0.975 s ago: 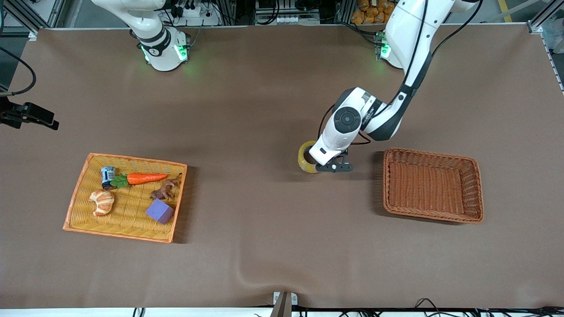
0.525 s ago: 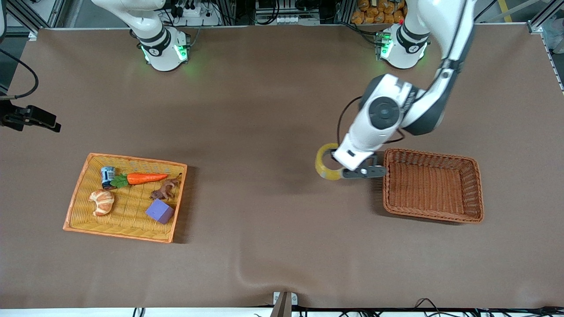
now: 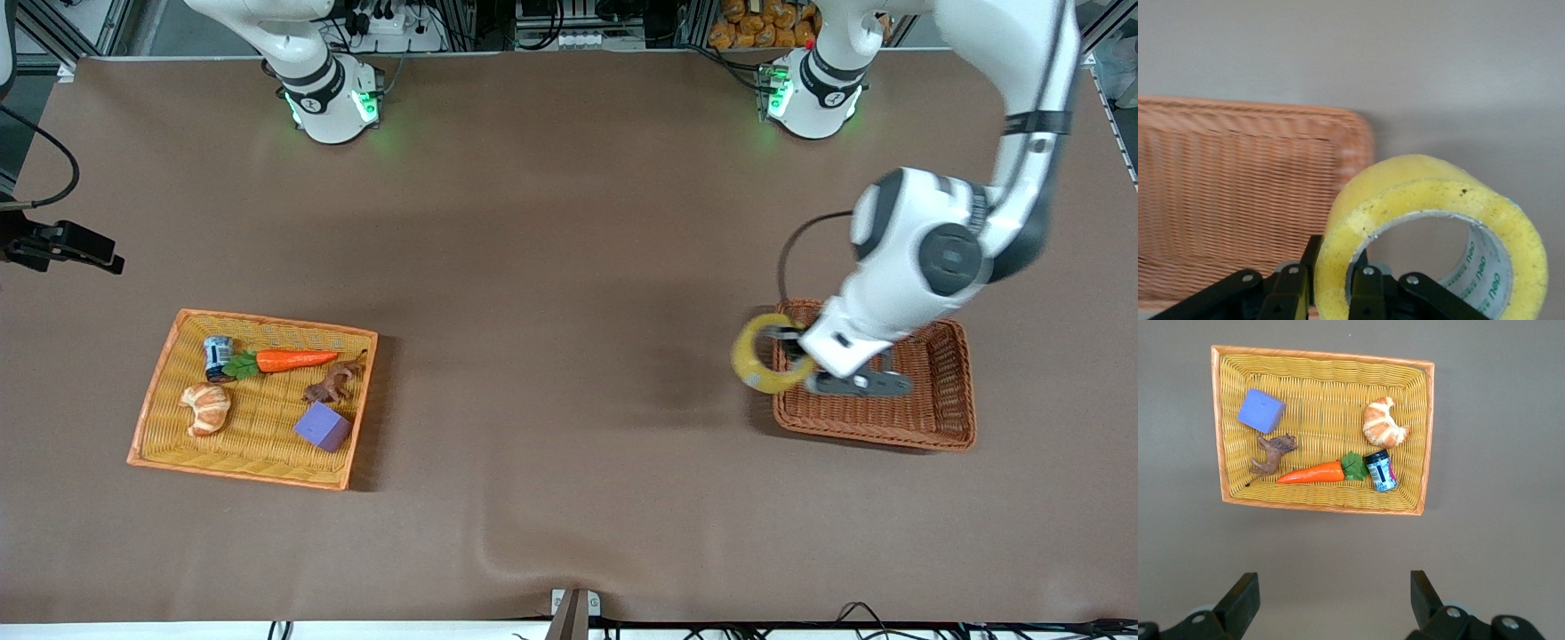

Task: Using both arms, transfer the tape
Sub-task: 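Lift the tape roll with the left gripper and carry it over the basket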

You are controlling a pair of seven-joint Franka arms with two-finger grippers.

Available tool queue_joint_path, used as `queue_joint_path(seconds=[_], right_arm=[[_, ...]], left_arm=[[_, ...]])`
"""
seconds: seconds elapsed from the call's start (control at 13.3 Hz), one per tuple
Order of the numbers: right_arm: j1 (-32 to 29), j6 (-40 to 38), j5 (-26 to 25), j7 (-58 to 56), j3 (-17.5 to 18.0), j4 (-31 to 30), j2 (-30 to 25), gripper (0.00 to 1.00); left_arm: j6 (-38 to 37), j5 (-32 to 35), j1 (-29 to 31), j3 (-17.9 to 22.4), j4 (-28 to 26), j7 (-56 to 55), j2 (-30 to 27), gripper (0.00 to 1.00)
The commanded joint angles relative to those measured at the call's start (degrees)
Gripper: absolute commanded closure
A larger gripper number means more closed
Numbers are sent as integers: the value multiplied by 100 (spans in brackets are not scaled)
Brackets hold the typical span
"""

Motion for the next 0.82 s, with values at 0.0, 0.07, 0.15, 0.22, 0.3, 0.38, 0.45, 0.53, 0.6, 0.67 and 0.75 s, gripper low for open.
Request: queue_joint_path(seconds=[0.0, 0.07, 0.15, 0.22, 0.3, 0.38, 0.45, 0.53, 0.6, 0.67, 0.75], right_arm=[[-131, -23, 94, -45, 56, 237, 87, 0], [-132, -23, 94, -54, 56, 255, 87, 0], [-123, -14, 94, -54, 56, 264, 87, 0], [-123, -5, 94, -54, 56, 273, 87, 0], [-132, 38, 103, -54, 56, 273, 78, 0], [-123, 39, 94, -54, 56, 273, 87, 0], [-114, 39, 103, -54, 56, 273, 78, 0], [-105, 65, 94, -37, 56, 325, 78, 0], [-131, 65, 111, -19, 56, 448, 87, 0], [-140, 65, 164, -19, 48, 475, 87, 0], [-140, 56, 182, -36, 47, 466, 87, 0]], left_arm=[[-82, -128, 538, -61, -44, 1027, 281, 100], [-74, -102, 626, -44, -9, 1239, 500, 100], [13, -136, 810, -44, 17, 1258, 720, 100], [180, -93, 960, -52, 17, 1293, 913, 100], [320, -75, 987, -44, 17, 1311, 1055, 100], [418, -58, 988, -44, 17, 1311, 1152, 100], [462, -58, 970, -35, 35, 1294, 1240, 100], [489, -58, 970, -35, 61, 1294, 1336, 100], [550, -58, 979, -26, 105, 1294, 1398, 92], [542, -49, 979, -17, 114, 1285, 1373, 64], [542, -49, 988, -26, 114, 1294, 1329, 28]])
